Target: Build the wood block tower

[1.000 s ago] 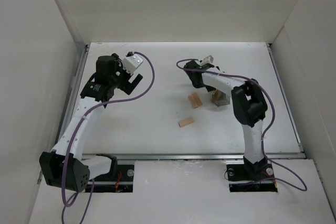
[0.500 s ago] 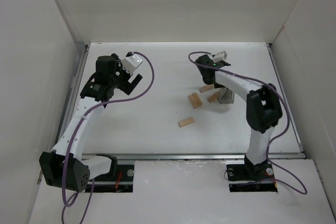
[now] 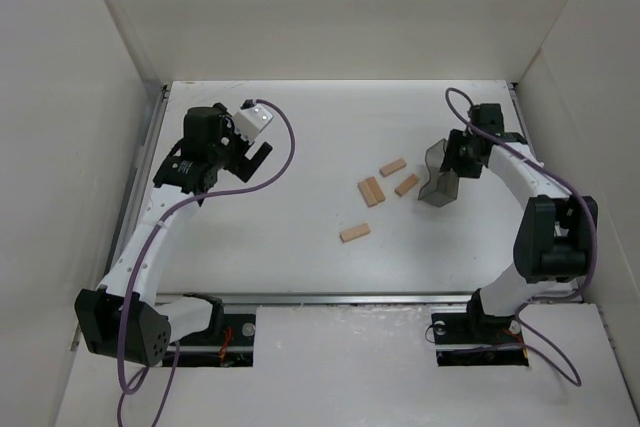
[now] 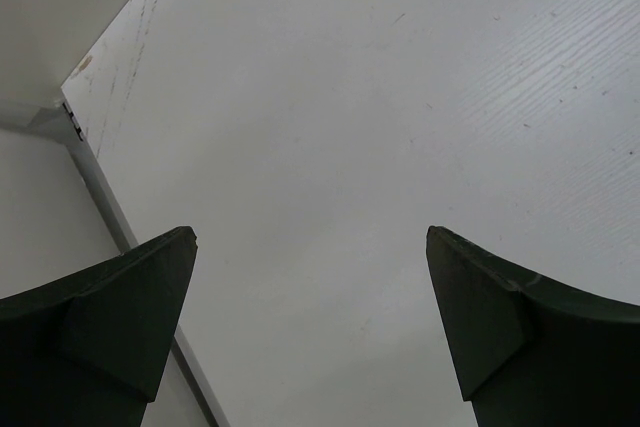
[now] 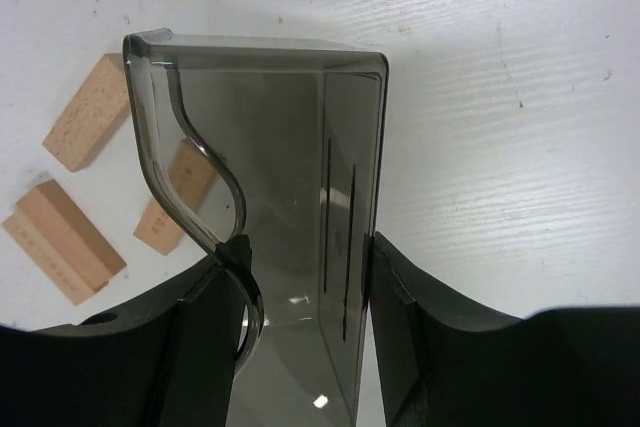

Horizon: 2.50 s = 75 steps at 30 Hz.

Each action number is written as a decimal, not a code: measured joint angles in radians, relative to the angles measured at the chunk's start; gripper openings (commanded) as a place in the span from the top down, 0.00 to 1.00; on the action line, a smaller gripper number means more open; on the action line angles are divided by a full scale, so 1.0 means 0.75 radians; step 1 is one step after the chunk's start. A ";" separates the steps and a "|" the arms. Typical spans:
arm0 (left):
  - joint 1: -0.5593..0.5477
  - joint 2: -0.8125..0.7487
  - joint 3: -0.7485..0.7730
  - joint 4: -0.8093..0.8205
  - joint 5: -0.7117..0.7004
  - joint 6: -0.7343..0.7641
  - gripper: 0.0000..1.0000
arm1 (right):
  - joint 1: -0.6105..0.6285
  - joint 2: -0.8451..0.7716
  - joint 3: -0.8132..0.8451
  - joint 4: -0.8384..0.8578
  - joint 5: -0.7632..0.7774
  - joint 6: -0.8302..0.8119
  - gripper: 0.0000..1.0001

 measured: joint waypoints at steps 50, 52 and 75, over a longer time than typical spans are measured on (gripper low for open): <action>-0.010 0.027 0.018 0.003 -0.010 -0.263 0.01 | 0.267 -0.117 0.089 -0.076 0.093 0.099 0.43; -0.010 0.037 0.036 0.003 -0.009 -0.318 0.01 | 0.296 -0.067 0.089 -0.076 0.089 0.115 0.43; -0.146 0.154 0.139 -0.167 0.196 -0.300 0.01 | 0.192 0.083 -0.020 -0.195 0.322 0.316 0.44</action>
